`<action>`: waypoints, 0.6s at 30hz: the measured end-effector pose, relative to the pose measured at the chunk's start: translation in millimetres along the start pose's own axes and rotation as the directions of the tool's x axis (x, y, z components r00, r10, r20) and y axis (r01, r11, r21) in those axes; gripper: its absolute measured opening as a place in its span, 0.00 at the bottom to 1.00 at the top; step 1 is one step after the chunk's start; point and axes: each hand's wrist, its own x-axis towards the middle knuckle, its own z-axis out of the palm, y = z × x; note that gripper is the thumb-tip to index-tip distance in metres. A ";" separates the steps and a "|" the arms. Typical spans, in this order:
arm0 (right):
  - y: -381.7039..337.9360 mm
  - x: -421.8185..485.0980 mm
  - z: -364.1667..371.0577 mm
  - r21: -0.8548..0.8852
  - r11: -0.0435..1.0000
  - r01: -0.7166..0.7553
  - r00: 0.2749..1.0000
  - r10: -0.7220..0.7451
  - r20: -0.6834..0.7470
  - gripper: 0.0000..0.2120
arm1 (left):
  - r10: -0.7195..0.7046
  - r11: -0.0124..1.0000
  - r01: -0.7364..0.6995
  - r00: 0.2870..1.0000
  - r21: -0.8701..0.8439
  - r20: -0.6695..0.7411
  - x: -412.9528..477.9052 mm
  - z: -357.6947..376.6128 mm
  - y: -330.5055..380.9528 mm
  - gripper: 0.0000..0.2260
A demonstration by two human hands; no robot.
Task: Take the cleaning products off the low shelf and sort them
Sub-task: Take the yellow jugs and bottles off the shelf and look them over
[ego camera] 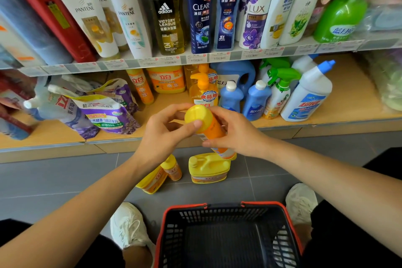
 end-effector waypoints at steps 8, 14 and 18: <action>3.7 -4.1 6.4 -0.034 0.999 -0.027 1.000 0.027 0.006 0.38 | -0.101 0.992 0.099 0.995 -0.073 -0.019 2.9 -2.1 3.7 0.10; 4.1 -5.0 8.7 -0.022 0.999 -0.042 0.999 0.041 -0.031 0.38 | -0.074 0.995 0.076 0.996 -0.063 0.040 1.1 -2.4 3.4 0.11; 3.8 -3.6 6.0 -0.038 0.999 -0.032 0.998 0.030 -0.051 0.37 | 0.028 1.000 -0.029 0.998 0.013 0.052 -2.1 -1.3 3.7 0.17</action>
